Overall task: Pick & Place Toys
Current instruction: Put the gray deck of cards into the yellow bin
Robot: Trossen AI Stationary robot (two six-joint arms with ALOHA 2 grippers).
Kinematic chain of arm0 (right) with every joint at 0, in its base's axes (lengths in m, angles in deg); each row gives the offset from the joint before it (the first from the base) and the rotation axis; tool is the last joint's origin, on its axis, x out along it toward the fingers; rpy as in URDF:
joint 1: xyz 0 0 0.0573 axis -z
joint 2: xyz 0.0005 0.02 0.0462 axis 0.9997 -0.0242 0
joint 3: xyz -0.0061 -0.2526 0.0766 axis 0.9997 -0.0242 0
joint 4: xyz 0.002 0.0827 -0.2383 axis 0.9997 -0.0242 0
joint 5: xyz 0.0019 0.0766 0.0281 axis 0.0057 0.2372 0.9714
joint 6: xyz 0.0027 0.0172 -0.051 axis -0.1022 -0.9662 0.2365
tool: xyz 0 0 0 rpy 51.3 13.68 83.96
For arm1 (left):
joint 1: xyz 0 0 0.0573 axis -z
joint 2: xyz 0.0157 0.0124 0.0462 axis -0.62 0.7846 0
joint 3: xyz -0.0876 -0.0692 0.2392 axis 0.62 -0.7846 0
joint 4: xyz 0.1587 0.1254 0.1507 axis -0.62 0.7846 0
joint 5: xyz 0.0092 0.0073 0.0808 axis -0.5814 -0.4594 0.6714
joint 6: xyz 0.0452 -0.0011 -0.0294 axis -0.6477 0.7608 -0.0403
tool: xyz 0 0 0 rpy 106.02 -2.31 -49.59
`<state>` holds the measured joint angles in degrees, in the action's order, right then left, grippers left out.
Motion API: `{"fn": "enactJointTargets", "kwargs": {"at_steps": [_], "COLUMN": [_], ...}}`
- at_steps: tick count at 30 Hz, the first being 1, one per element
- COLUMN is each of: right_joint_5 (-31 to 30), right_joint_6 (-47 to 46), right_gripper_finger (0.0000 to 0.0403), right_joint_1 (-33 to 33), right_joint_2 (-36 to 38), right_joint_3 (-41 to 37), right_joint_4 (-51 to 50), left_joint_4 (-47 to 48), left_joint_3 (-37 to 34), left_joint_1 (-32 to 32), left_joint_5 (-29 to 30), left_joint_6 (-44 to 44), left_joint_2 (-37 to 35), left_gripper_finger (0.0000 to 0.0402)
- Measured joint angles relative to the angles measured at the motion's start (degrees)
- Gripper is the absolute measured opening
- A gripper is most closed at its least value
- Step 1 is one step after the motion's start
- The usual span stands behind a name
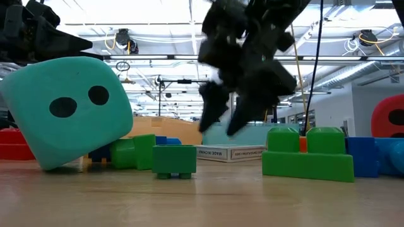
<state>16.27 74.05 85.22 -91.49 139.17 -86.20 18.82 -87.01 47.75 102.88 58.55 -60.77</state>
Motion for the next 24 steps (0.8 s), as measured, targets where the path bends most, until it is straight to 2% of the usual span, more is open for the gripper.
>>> {"fn": "enactJointTargets", "kwargs": {"at_steps": [9,17,24], "right_joint_5": [1.55,-3.87,-3.03], "right_joint_6": [1.57,-0.73,0.40], "right_gripper_finger": [0.0355,0.0354,0.0354], "right_joint_1": [0.87,0.40,-0.51], "right_joint_2": [-4.59,0.53,2.44], "right_joint_3": [0.16,-0.29,-0.39], "right_joint_4": [-1.90,-1.24,-6.85], "left_joint_4": [-0.06,-0.02,-0.06], "left_joint_3": [0.00,0.00,0.00], "left_joint_1": [0.00,0.00,-0.04], "left_joint_5": [-0.01,-0.01,-0.01], "left_joint_6": [0.16,0.01,0.05], "left_joint_2": [0.01,0.02,0.02], "left_gripper_finger": [0.0296,0.0296,0.0296]}}
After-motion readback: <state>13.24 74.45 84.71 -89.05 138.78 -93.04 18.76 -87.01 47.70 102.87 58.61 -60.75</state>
